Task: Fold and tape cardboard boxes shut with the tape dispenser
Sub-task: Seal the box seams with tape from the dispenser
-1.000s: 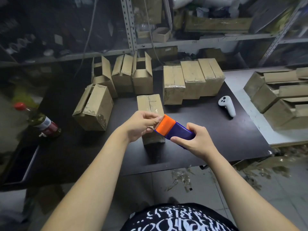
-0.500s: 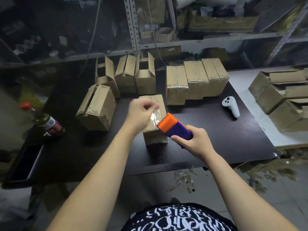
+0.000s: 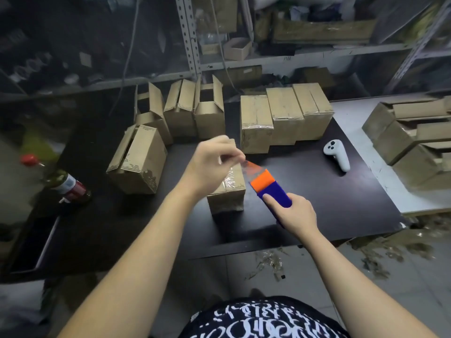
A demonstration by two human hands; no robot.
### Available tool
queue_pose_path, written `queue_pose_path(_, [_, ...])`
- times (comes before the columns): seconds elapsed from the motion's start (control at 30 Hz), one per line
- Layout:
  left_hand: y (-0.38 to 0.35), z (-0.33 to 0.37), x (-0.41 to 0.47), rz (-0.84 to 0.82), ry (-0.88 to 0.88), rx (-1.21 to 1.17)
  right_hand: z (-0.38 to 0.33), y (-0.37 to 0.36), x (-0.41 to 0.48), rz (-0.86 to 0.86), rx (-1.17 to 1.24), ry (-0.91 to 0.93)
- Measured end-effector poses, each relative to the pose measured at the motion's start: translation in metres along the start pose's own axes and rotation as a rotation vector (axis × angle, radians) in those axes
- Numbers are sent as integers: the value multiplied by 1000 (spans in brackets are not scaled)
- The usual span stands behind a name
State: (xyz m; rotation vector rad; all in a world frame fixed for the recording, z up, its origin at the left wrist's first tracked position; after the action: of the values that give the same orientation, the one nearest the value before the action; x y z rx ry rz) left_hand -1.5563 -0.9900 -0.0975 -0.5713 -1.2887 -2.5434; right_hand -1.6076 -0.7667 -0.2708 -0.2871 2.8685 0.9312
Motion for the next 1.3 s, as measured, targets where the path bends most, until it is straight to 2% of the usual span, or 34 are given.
queue_pose_path(0.07, [-15,11,-6,-31,-17,-30,7,2,6,76,68,-162])
queue_pose_path(0.13, [-13,12,-8,47,23,-104,23,11,12,157,144,-349])
queue_pose_path(0.17, [-8,10,-8,85,52,-149,28,17,14,181,103,-385])
queue_pose_path(0.23, [-1,4,-9,94,105,-219,31,24,16,206,-32,-335])
queue_pose_path(0.4, [-3,-19,-23,15,266,-385,24,-10,19,80,-212,-132])
queue_pose_path(0.5, [-5,-22,-31,-48,317,-436,20,-15,16,114,-268,-102])
queue_pose_path(0.57, [-4,-26,-35,-58,339,-434,10,-7,15,226,-190,-75])
queue_pose_path(0.63, [-3,-30,-39,-57,373,-422,-13,0,18,273,35,37])
queue_pose_path(0.7, [-2,-35,-42,-66,413,-388,-46,-4,23,127,340,120])
queue_pose_path(0.77, [-2,-40,-46,-83,447,-335,-86,-20,19,-176,602,151])
queue_pose_path(0.83, [-1,-46,-50,-97,481,-315,-114,-39,6,-455,723,131])
queue_pose_path(0.87, [0,-49,-52,-99,502,-315,-121,-47,-1,-542,714,137])
queue_pose_path(1.0, [8,-65,-63,-46,604,-317,-116,-58,-11,-624,530,106])
queue_pose_path(1.23, [5,-87,-90,44,795,-309,-80,-44,-9,-762,479,-118])
queue_pose_path(1.3, [3,-92,-96,76,837,-301,-68,-43,-6,-729,529,-191])
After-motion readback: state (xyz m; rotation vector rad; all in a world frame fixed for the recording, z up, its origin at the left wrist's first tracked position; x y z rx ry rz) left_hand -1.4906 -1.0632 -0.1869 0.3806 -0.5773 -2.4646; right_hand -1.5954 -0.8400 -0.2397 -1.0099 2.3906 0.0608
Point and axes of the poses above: each hand's wrist, its own x-axis towards the middle knuckle, its own y-axis out of the back of the hand, z = x × y, the point moved 8 cm from there along x, towards the middle knuckle, and after that the axes turned 10 degrees about x, right-handed, at the moved point
